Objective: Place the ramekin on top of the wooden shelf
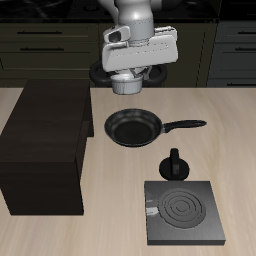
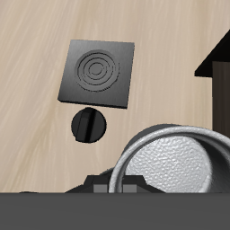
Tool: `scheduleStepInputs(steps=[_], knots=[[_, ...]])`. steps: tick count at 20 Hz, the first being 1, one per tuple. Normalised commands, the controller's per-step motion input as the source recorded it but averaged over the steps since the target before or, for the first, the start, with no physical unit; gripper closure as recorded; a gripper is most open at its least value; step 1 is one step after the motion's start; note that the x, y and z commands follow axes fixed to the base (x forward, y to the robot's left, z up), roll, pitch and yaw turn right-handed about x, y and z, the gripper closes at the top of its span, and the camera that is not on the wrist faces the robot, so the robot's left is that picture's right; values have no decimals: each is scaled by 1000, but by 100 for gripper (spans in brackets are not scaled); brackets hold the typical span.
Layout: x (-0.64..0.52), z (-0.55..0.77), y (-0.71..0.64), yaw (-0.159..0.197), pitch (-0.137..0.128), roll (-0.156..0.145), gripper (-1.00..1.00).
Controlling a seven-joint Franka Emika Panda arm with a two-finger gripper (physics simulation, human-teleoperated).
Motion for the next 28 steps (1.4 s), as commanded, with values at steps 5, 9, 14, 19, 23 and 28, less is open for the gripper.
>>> scheduleStepInputs(steps=[5,9,14,19,23,28], knots=[[62,-71,-65,-4,45,-5,100],[4,115,-253,-52,46,2,100],[-124,276,-509,-27,31,-9,100],[-67,183,-412,-19,7,-31,100],[-68,127,-412,-32,37,-6,100],[-11,75,-386,-7,2,-22,100]])
